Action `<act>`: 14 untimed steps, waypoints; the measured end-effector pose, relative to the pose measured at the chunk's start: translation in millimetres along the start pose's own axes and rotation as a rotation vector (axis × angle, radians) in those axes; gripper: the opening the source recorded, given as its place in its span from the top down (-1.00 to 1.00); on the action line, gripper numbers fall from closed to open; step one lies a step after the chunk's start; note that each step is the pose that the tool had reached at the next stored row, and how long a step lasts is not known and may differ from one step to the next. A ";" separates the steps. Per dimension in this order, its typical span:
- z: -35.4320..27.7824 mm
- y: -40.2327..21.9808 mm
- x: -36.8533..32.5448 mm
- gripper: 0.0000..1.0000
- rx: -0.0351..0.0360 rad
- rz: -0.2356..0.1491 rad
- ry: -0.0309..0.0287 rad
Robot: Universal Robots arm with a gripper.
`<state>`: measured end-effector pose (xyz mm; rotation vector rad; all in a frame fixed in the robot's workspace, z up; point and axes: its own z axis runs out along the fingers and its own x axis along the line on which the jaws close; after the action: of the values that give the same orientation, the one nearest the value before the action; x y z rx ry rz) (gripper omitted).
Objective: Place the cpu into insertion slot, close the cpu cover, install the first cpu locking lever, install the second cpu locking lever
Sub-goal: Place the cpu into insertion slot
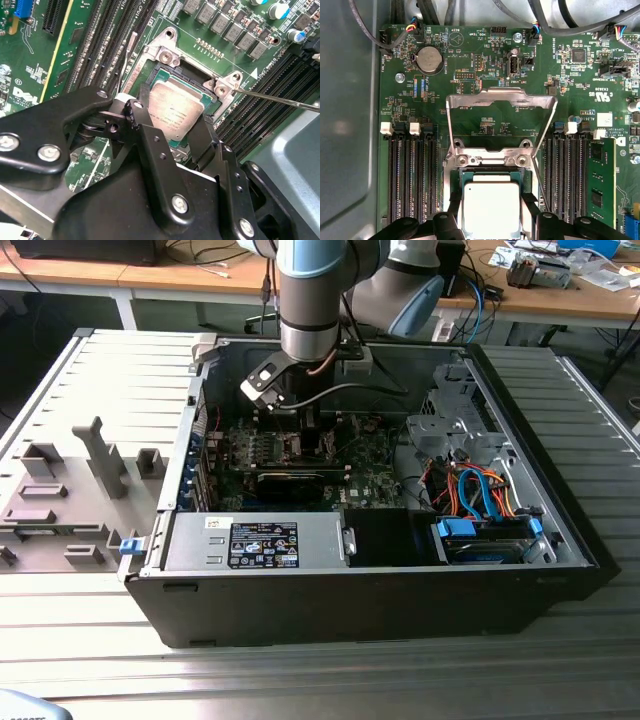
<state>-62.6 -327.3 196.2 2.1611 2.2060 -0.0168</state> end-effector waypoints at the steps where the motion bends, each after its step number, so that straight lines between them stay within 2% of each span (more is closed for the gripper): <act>1: 0.0 0.0 0.0 -0.09 0.0000 0.000 0.0000; 7: 0.4 0.0 0.2 -0.11 -0.0007 0.000 0.0011; 8: 0.2 0.0 0.1 -0.23 -0.0003 0.000 0.0004; 9: 0.0 -0.1 0.0 -0.23 0.0000 0.000 0.0001; 14: -8.5 0.1 -0.4 -0.23 0.0001 0.000 0.0000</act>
<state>-62.7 -327.3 204.7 2.1612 2.2060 -0.0168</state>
